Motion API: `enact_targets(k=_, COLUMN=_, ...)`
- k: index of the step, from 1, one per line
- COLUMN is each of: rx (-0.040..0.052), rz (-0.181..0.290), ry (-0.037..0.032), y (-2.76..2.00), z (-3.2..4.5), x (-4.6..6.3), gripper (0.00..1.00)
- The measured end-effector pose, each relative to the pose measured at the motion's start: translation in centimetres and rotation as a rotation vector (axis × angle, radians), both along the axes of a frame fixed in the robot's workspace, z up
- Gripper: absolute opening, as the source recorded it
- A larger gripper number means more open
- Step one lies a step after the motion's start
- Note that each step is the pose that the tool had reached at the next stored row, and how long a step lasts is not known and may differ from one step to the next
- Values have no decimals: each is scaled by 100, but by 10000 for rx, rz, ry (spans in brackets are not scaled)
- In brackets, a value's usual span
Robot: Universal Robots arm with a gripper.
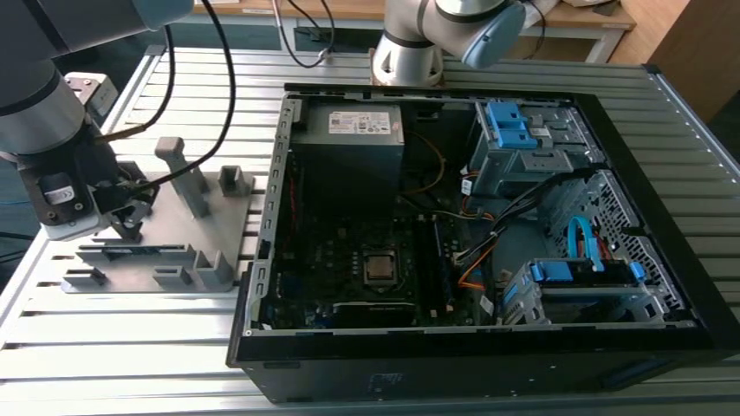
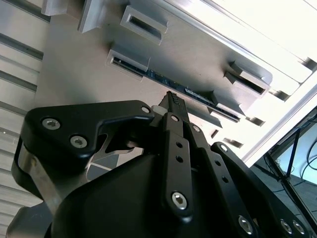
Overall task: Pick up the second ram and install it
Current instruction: 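Pick up the second ram and move it above second insertion slot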
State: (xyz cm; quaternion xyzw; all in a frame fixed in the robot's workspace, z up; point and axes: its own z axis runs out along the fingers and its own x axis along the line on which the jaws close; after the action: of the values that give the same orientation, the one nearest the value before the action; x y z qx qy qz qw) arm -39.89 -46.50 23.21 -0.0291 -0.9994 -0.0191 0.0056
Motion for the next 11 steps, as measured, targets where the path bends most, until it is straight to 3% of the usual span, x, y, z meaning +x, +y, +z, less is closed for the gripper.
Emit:
enact_targets(k=5, rx=2, rz=38, ry=0, y=0, z=0, x=0, gripper=10)
enact_targets(k=11, rx=2, rz=777, ry=0, y=0, z=0, x=0, gripper=10)
